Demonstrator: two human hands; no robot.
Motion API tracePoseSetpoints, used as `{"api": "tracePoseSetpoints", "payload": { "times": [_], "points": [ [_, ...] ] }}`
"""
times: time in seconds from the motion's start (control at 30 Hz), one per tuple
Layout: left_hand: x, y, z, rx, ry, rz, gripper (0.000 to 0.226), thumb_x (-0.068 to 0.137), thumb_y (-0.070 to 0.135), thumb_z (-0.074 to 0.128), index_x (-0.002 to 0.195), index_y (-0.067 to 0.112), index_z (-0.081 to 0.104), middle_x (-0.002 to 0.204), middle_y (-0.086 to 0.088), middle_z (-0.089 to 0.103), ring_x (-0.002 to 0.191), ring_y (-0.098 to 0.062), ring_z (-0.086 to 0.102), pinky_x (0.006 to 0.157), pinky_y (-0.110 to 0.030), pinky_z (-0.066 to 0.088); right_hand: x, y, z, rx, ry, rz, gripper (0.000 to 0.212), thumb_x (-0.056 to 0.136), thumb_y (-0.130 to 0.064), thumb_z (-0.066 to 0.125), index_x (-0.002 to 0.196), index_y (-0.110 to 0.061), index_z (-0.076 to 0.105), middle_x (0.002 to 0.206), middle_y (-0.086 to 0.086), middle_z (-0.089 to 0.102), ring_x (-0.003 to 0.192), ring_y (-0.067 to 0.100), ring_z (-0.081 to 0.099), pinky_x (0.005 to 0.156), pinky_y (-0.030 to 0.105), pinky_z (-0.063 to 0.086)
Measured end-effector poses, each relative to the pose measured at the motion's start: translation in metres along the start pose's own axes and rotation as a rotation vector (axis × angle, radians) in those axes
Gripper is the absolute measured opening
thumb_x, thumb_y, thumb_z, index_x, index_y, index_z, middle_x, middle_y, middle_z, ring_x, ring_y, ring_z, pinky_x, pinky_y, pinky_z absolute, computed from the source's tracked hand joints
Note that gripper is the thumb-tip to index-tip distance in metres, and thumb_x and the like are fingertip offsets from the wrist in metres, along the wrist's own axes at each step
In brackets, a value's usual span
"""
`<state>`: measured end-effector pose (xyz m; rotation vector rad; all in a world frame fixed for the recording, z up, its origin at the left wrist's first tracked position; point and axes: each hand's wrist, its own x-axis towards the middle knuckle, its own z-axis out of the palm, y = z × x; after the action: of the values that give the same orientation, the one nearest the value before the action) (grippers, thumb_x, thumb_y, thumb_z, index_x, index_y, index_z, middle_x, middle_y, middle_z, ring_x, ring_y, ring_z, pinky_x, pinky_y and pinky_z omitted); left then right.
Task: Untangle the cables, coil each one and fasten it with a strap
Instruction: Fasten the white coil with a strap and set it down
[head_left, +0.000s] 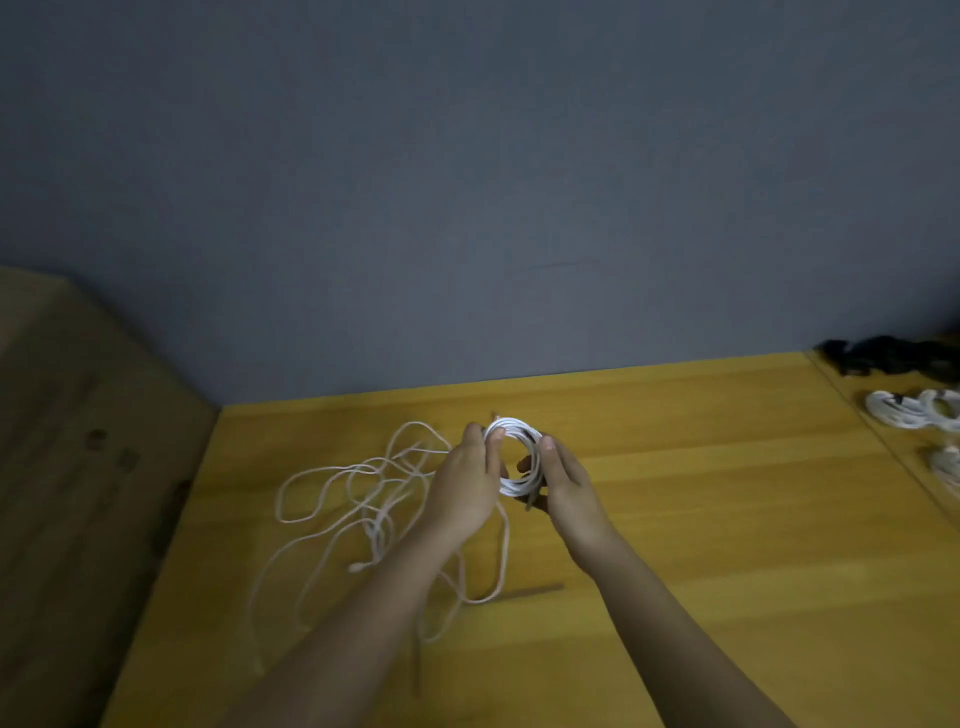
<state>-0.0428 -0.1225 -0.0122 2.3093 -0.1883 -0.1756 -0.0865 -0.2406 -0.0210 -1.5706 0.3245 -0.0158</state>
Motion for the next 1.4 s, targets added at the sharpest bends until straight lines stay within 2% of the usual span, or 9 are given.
{"api": "tracePoseSetpoints", "payload": {
  "times": [0.13, 0.3, 0.4, 0.47, 0.63, 0.73, 0.9, 1.13, 1.4],
  "points": [
    [0.015, 0.060, 0.079, 0.113, 0.045, 0.025, 0.038, 0.103, 0.041, 0.023, 0.109, 0.010, 0.045, 0.088, -0.009, 0.069, 0.083, -0.032, 0.063, 0.070, -0.041, 0.048, 0.026, -0.002, -0.088, -0.173, 0.062, -0.068, 0.033, 0.104, -0.035, 0.028, 0.102, -0.019, 0.057, 0.081, -0.006, 0.054, 0.065, -0.003, 0.052, 0.057, 0.008, 0.039],
    [0.024, 0.130, 0.153, -0.077, -0.084, -0.005, 0.031, 0.102, 0.041, 0.029, 0.092, 0.013, 0.038, 0.081, -0.013, 0.065, 0.075, -0.031, 0.061, 0.064, -0.041, 0.044, 0.050, 0.007, -0.179, -0.283, 0.230, -0.134, 0.029, 0.104, -0.022, 0.031, 0.111, -0.006, 0.054, 0.087, -0.002, 0.055, 0.075, 0.015, 0.051, 0.063, 0.019, 0.035],
    [0.034, 0.152, 0.177, -0.223, -0.199, -0.036, 0.031, 0.100, 0.045, 0.036, 0.084, 0.017, 0.040, 0.074, -0.006, 0.062, 0.063, -0.012, 0.062, 0.061, -0.036, 0.045, 0.060, 0.012, -0.216, -0.365, 0.295, -0.205, 0.020, 0.103, -0.015, 0.034, 0.104, -0.010, 0.054, 0.087, -0.006, 0.056, 0.077, 0.013, 0.052, 0.061, 0.011, 0.033],
    [0.045, 0.165, 0.191, -0.367, -0.280, -0.096, 0.028, 0.100, 0.040, 0.042, 0.090, 0.015, 0.048, 0.076, 0.002, 0.062, 0.058, -0.001, 0.062, 0.057, -0.025, 0.051, 0.067, 0.013, -0.242, -0.390, 0.298, -0.237, 0.019, 0.102, -0.012, 0.036, 0.103, -0.009, 0.054, 0.091, -0.002, 0.057, 0.081, 0.017, 0.054, 0.065, 0.014, 0.034],
    [0.056, 0.187, 0.229, -0.574, -0.364, -0.141, 0.017, 0.101, 0.024, 0.043, 0.104, 0.009, 0.050, 0.088, -0.002, 0.065, 0.073, -0.010, 0.067, 0.065, -0.026, 0.058, 0.063, 0.027, -0.285, -0.336, 0.305, -0.205, 0.028, 0.103, -0.020, 0.034, 0.119, -0.009, 0.054, 0.109, 0.003, 0.061, 0.097, 0.016, 0.057, 0.079, 0.021, 0.042],
    [0.062, 0.198, 0.252, -0.562, -0.379, -0.096, 0.015, 0.101, 0.021, 0.045, 0.100, 0.008, 0.051, 0.081, -0.003, 0.064, 0.067, -0.002, 0.065, 0.060, -0.024, 0.057, 0.061, 0.032, -0.303, -0.137, 0.329, -0.156, 0.025, 0.104, -0.022, 0.031, 0.108, -0.018, 0.055, 0.093, 0.002, 0.061, 0.079, 0.007, 0.057, 0.068, 0.017, 0.045],
    [0.062, 0.228, 0.302, -0.560, -0.419, -0.101, 0.016, 0.100, 0.027, 0.047, 0.097, 0.012, 0.051, 0.088, -0.006, 0.054, 0.070, -0.006, 0.062, 0.057, -0.023, 0.056, 0.067, 0.049, -0.364, -0.202, 0.364, -0.034, 0.026, 0.103, -0.030, 0.032, 0.099, -0.018, 0.054, 0.069, -0.002, 0.059, 0.058, 0.003, 0.056, 0.058, 0.023, 0.042],
    [0.072, 0.301, 0.387, -0.554, -0.479, -0.201, 0.008, 0.100, 0.032, 0.045, 0.096, 0.027, 0.050, 0.093, -0.001, 0.053, 0.071, -0.013, 0.066, 0.056, -0.025, 0.056, 0.091, 0.062, -0.473, -0.276, 0.348, 0.034, 0.030, 0.102, -0.036, 0.033, 0.098, -0.016, 0.054, 0.067, -0.002, 0.059, 0.059, 0.012, 0.057, 0.060, 0.036, 0.045],
    [0.070, 0.395, 0.484, -0.256, -0.520, -0.123, 0.023, 0.100, 0.040, 0.042, 0.096, 0.017, 0.047, 0.082, -0.007, 0.058, 0.080, -0.035, 0.068, 0.072, -0.049, 0.054, 0.094, 0.075, -0.616, -0.351, 0.312, 0.076, 0.030, 0.103, -0.035, 0.031, 0.092, -0.017, 0.051, 0.064, -0.001, 0.057, 0.050, 0.001, 0.054, 0.046, 0.021, 0.038]
  ]
}}
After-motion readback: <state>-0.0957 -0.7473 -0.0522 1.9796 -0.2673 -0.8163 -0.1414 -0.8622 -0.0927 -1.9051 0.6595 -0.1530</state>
